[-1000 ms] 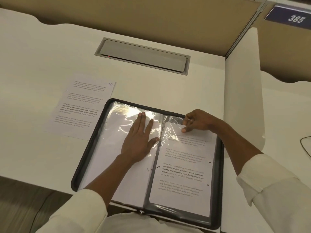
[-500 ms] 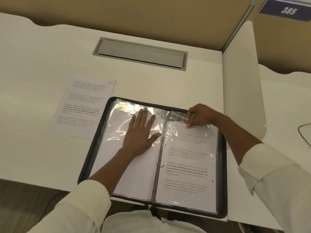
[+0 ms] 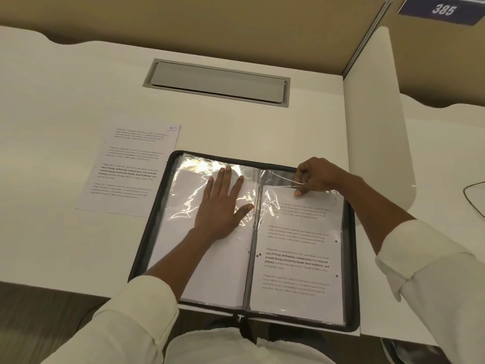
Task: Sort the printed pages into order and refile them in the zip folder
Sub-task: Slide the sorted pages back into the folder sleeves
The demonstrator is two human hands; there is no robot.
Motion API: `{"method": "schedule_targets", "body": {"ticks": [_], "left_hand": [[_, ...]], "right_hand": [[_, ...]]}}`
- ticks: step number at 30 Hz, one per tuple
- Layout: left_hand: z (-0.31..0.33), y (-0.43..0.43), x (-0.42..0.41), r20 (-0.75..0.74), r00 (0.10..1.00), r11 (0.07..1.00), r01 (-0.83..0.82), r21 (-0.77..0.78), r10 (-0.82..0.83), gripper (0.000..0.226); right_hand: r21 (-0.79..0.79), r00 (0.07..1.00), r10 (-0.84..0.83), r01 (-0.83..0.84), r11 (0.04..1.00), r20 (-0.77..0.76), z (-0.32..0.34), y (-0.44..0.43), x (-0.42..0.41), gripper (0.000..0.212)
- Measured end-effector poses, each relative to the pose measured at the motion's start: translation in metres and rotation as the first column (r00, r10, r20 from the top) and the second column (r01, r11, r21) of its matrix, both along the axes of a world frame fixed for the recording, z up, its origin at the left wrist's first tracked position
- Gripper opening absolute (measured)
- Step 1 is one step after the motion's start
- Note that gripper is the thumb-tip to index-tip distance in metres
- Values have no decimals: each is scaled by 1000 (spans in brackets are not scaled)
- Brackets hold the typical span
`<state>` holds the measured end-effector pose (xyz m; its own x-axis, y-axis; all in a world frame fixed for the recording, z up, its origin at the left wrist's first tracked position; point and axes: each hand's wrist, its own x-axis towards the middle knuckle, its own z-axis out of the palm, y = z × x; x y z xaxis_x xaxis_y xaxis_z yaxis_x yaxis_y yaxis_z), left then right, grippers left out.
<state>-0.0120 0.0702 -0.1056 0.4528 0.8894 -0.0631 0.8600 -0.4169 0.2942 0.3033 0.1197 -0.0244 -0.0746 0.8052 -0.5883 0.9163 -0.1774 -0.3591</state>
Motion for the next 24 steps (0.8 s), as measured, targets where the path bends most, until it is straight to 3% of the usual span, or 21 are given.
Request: {"method": "schedule_targets", "body": {"ticks": [3, 6, 8, 11, 14, 17, 19, 22, 24], "left_hand": [[1, 0, 1, -8, 1000, 1000, 1, 1, -1, 81], [3, 0, 1, -13, 1000, 1000, 0, -5, 0, 81], [4, 0, 1, -15, 1000, 1000, 1, -5, -1, 82], [6, 0, 1, -26, 1000, 1000, -1, -15, 0, 83], [12, 1, 3, -40, 999, 999, -6, -34, 5, 85], [21, 0, 8, -41, 999, 996, -27, -81, 24, 86], [25, -2, 14, -3, 998, 992, -60, -111, 60, 85], [33, -13, 23, 25, 993, 988, -114, -106, 117, 73], [39, -25, 29, 41, 991, 989, -127, -71, 130, 61]], "right_hand": [[-23, 988, 48, -45, 999, 149, 15, 1, 3, 40], [50, 942, 64, -85, 995, 328, 33, -5, 5, 46], [92, 933, 31, -69, 993, 359, 41, -10, 10, 49], [157, 987, -121, 104, 982, 108, 47, -21, 20, 47], [240, 966, -255, 255, 937, -30, 46, -35, 25, 52], [219, 911, -374, 406, 887, -174, 43, -58, 17, 112], [208, 845, -454, 516, 831, -282, 37, -77, 11, 130], [137, 700, -582, 679, 721, -413, 23, -107, 6, 106], [70, 694, -598, 674, 735, -400, 10, -131, 3, 74]]}}
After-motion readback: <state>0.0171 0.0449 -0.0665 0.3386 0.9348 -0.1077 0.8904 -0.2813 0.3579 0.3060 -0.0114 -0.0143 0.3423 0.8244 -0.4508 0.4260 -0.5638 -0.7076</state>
